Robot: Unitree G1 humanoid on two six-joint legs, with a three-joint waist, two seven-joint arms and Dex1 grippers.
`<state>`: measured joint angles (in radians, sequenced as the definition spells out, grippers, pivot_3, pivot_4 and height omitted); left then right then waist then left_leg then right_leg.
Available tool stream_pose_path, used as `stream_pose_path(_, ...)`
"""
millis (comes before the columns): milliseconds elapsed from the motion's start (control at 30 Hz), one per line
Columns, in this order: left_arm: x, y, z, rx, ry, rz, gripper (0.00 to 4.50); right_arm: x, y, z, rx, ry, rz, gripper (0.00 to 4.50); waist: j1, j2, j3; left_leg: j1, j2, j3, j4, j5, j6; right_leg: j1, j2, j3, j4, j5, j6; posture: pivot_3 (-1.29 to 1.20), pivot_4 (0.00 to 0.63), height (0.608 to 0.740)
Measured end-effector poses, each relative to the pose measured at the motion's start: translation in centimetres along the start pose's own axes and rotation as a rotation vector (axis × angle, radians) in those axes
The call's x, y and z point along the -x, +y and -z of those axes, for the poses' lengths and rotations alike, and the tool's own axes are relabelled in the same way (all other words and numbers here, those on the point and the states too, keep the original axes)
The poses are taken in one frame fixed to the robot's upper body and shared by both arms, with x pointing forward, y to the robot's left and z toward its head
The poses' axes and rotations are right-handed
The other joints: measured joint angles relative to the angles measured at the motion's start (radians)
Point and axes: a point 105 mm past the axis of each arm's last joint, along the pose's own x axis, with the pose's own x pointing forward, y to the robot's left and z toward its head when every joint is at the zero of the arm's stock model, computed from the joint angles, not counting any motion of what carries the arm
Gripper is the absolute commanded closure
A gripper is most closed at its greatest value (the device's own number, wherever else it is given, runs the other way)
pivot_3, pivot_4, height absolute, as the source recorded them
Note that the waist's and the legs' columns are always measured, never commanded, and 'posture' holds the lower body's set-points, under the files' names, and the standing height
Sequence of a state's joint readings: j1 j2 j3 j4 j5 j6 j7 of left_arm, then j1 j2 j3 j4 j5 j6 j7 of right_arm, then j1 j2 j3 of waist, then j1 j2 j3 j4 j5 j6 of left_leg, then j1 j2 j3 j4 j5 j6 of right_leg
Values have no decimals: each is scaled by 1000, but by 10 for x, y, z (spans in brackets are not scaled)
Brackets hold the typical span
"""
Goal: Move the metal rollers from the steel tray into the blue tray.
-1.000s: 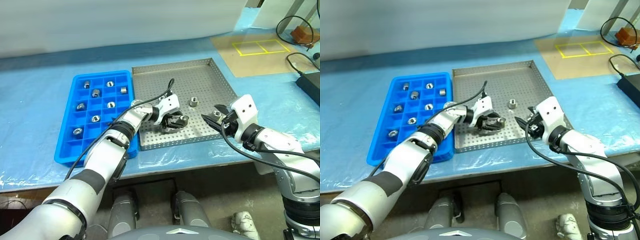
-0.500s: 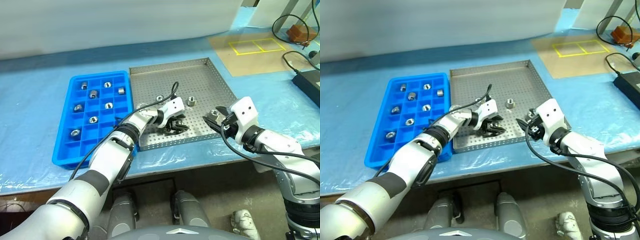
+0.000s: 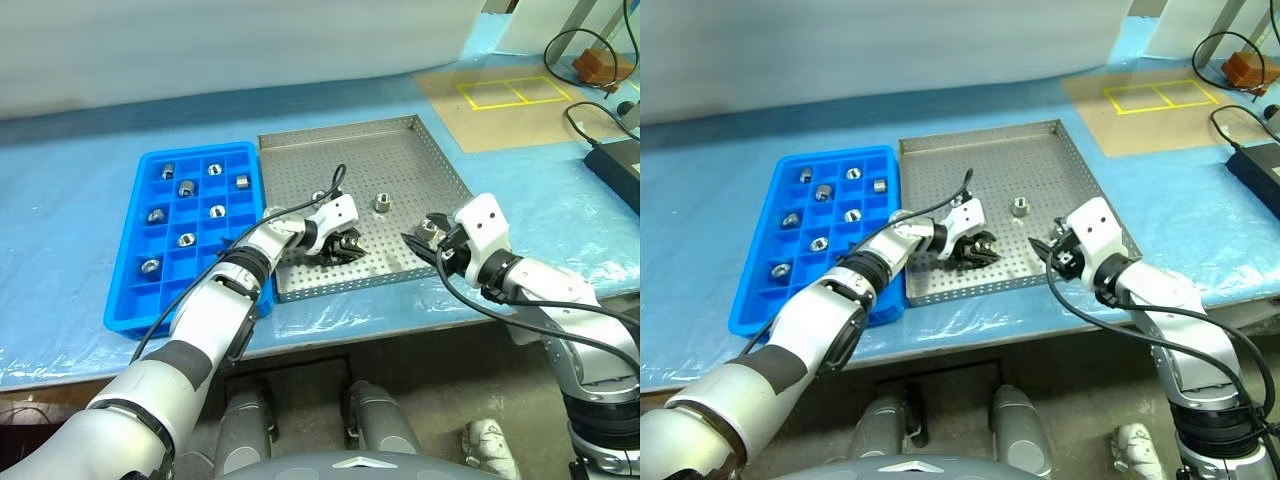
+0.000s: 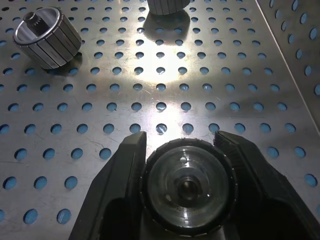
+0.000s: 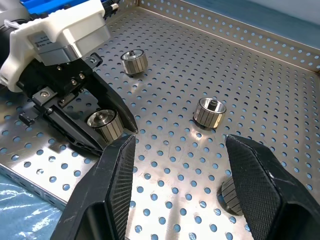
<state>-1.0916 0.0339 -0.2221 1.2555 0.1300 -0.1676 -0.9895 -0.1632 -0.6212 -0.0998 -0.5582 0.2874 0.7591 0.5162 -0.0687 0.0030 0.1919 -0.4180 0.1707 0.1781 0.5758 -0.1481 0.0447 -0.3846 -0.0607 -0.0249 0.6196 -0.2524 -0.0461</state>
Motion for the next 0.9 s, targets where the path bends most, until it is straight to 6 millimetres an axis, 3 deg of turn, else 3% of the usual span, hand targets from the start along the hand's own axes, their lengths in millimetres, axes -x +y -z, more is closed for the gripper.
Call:
stream_pose_path(100,1,4,-1,7,-10,-28,2219,-2,1,-2,6,-9,-7,1591,0,0,0,0,0,0,0,0,0,0,0,0,0,0,0,-536,150,740)
stream_pose_path(200,4,5,-6,10,-47,-20,2766,-4,1,-3,8,-12,-13,1591,1,0,0,0,0,0,0,0,0,0,0,0,0,0,0,-523,150,740)
stream_pose_path(467,12,16,-5,6,-54,-97,2766,-13,0,-8,16,-29,-44,1591,4,0,0,0,0,0,0,0,0,0,0,0,0,0,0,-458,150,740)
stream_pose_path(633,26,29,-18,-22,-107,-149,2766,-20,1,-13,26,-47,-77,1591,9,0,0,-1,0,0,0,0,0,-1,0,0,0,0,0,-410,150,740)
stream_pose_path(700,39,36,-31,-62,-166,-181,2766,-23,0,-19,31,-63,-94,1591,8,1,0,-2,0,0,0,0,0,-2,0,0,1,0,0,-389,150,740)
stream_pose_path(800,76,48,-53,-110,-269,-283,2766,-26,1,-34,58,-109,-135,1591,7,1,1,-1,2,0,-1,0,0,-3,0,-1,2,0,0,-319,150,740)
stream_pose_path(900,109,42,-53,-105,-315,-348,2766,-31,8,-41,76,-129,-204,1591,13,1,0,0,2,0,-4,1,-1,-3,0,-1,2,0,-1,-259,150,740)
